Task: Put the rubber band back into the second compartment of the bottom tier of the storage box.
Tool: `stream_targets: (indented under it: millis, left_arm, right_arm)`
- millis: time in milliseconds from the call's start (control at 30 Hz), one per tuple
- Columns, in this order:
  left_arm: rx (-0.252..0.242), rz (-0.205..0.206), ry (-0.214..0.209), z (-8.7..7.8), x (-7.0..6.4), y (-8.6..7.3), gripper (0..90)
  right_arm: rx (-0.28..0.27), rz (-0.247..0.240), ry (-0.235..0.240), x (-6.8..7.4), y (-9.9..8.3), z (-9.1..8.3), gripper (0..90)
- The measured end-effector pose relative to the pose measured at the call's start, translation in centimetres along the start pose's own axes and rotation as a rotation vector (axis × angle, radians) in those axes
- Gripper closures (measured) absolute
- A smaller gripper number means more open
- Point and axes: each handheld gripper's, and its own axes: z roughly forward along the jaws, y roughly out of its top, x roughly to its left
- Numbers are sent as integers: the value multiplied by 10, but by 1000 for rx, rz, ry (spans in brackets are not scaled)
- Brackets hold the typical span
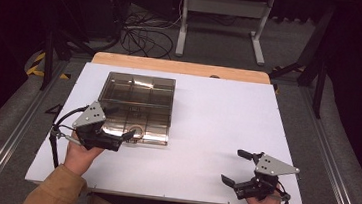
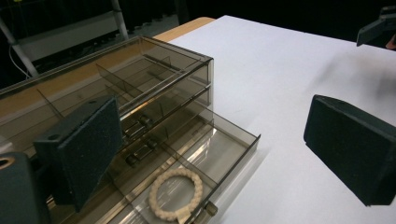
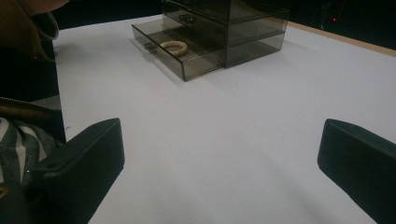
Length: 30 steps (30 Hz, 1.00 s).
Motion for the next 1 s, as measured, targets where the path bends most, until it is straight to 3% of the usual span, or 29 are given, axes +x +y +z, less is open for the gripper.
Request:
stream_targets:
  millis: [267,500,1000]
  left_arm:
    - [-29,-13,0,-18,2,-16,41]
    - [-35,-6,32,-30,3,-31,29]
    - [-40,-56,78,-46,11,-66,24]
  right_arm:
    - [3,2,-1,0,0,1,10]
    - [10,2,-3,0,0,0,10]
    - [12,-2,-7,1,0,1,8]
